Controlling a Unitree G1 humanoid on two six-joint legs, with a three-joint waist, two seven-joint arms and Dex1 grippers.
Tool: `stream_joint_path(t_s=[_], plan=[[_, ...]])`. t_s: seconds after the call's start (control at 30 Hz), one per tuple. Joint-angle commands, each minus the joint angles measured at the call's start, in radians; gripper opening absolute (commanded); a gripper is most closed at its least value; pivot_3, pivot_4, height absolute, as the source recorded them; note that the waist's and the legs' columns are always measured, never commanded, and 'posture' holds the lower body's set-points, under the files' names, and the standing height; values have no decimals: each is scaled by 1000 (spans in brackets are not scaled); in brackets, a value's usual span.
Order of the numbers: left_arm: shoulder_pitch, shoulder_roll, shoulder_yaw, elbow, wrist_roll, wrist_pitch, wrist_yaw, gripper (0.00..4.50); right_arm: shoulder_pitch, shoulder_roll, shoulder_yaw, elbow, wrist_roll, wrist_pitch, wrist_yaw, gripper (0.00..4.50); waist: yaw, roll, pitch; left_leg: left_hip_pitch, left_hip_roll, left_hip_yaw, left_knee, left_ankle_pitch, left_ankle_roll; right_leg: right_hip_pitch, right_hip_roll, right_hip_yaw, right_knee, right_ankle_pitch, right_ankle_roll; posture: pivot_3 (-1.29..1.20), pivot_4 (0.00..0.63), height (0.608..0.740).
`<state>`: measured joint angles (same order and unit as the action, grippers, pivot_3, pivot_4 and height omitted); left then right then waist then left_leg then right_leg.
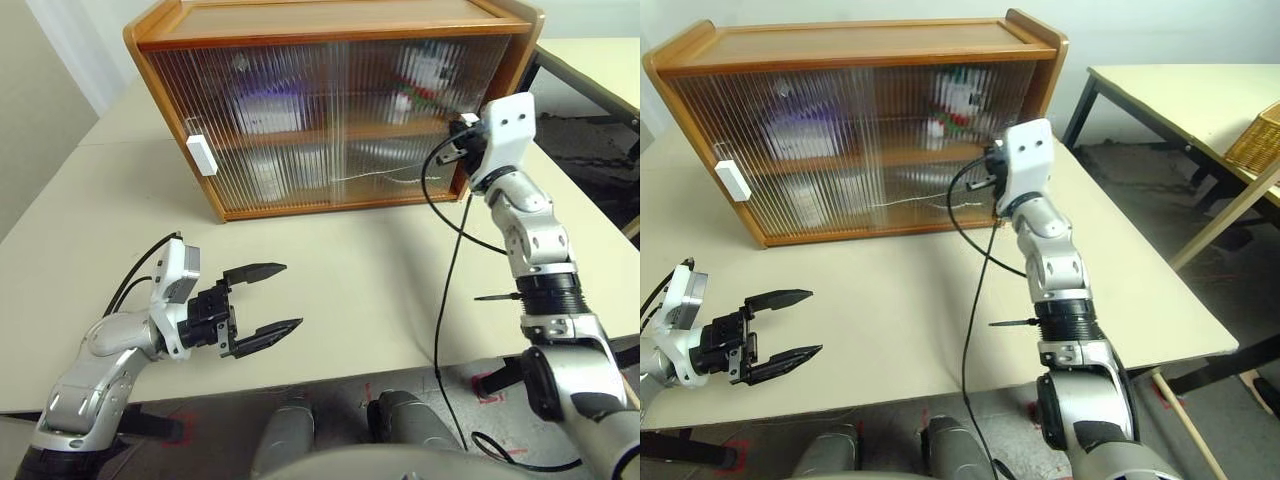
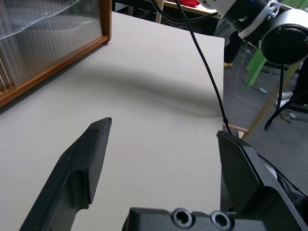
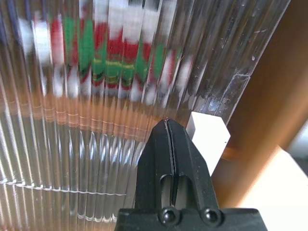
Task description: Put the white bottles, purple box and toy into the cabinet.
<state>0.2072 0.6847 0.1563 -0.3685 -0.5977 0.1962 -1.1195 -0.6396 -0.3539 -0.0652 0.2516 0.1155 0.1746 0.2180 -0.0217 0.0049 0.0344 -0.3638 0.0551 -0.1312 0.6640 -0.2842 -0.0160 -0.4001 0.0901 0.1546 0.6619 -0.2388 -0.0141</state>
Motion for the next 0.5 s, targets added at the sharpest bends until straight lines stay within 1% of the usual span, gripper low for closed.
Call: stream_joint_path(t_s=[0.03,0.5], plan=[[7,4,0,2,-2,2,-3,4500,-24,-9,-26,28,-9,-18,-4,36,-4,0,0,0,0,0,0,0,0,0,0,0,0,0,0,-17,45,740],[23,3,9,10,-2,-10,-11,4500,-11,2,-20,-12,-10,-1,-10,36,-6,1,0,-1,1,0,-2,0,1,-2,1,1,-1,0,-1,-14,47,740]])
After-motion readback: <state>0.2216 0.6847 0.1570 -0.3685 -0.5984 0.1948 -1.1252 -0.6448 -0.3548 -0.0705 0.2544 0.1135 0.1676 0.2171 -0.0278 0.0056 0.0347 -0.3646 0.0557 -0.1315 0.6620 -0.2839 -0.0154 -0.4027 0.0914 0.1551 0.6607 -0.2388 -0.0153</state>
